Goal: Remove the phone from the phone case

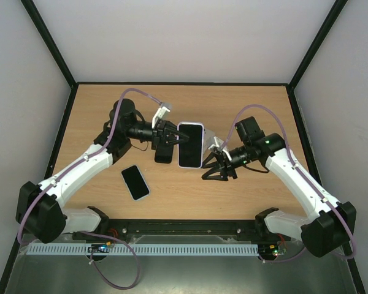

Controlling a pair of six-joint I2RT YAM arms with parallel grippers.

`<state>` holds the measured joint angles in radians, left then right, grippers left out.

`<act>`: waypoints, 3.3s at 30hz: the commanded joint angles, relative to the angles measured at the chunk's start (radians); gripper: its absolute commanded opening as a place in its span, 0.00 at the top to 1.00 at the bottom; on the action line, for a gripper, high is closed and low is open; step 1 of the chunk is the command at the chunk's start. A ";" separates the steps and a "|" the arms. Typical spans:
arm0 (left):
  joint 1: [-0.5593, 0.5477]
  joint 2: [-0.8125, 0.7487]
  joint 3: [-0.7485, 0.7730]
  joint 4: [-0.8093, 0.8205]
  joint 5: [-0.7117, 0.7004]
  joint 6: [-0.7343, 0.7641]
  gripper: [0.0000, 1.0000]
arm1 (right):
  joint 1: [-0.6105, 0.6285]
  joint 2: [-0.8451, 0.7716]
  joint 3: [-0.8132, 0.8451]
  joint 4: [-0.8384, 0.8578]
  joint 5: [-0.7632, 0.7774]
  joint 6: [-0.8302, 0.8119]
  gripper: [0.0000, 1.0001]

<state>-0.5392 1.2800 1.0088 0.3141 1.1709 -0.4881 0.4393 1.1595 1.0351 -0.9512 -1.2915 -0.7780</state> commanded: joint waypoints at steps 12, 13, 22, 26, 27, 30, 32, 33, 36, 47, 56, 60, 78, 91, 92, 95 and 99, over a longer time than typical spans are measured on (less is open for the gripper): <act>-0.024 -0.004 -0.004 0.074 -0.011 -0.043 0.97 | 0.004 0.002 0.027 0.129 -0.020 0.190 0.60; -0.025 -0.003 0.001 0.065 -0.007 -0.040 0.97 | 0.004 0.002 0.023 0.128 -0.014 0.178 0.61; -0.025 0.005 0.019 0.047 0.071 -0.061 0.97 | 0.004 0.020 -0.002 0.122 0.015 0.111 0.66; -0.025 -0.002 0.008 0.085 0.099 -0.104 0.97 | 0.004 0.040 -0.001 0.096 0.053 0.054 0.69; -0.025 -0.003 -0.001 0.115 0.107 -0.126 0.97 | 0.004 0.044 0.001 0.078 0.063 0.018 0.70; -0.025 -0.002 -0.011 0.164 0.124 -0.171 0.97 | 0.004 0.051 0.000 0.041 0.104 -0.052 0.70; -0.025 -0.001 -0.010 0.170 0.132 -0.180 0.97 | 0.004 0.052 0.004 0.038 0.131 -0.074 0.69; -0.027 0.001 -0.011 0.170 0.138 -0.181 0.97 | 0.004 0.053 0.006 0.036 0.143 -0.083 0.69; -0.030 0.003 -0.009 0.168 0.145 -0.185 0.97 | 0.004 0.059 0.023 0.056 0.159 -0.059 0.69; -0.003 -0.020 0.003 0.019 0.048 -0.059 0.97 | 0.004 0.058 0.085 -0.139 0.034 -0.183 0.42; 0.006 -0.010 -0.034 0.129 0.013 -0.118 0.97 | 0.004 0.004 0.028 0.017 -0.029 0.027 0.37; 0.006 -0.012 -0.033 0.123 0.021 -0.118 0.97 | 0.004 0.004 0.020 0.126 -0.020 0.158 0.43; 0.006 -0.020 -0.023 0.089 0.076 -0.108 0.97 | 0.004 0.037 0.019 0.096 0.078 0.075 0.55; -0.006 -0.021 -0.035 0.088 0.080 -0.108 0.97 | 0.000 0.049 0.002 0.349 0.112 0.384 0.57; -0.009 -0.022 -0.038 0.091 0.079 -0.110 0.97 | -0.002 0.049 -0.003 0.387 0.126 0.434 0.57; -0.022 -0.023 -0.049 0.103 0.079 -0.114 0.97 | -0.017 0.057 -0.008 0.477 0.195 0.548 0.57; -0.038 -0.028 -0.069 0.113 0.090 -0.115 0.97 | -0.040 0.079 -0.013 0.516 0.254 0.581 0.57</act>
<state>-0.5198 1.2915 0.9638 0.3912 1.1332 -0.5625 0.4324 1.2018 1.0176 -0.6739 -1.1679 -0.3237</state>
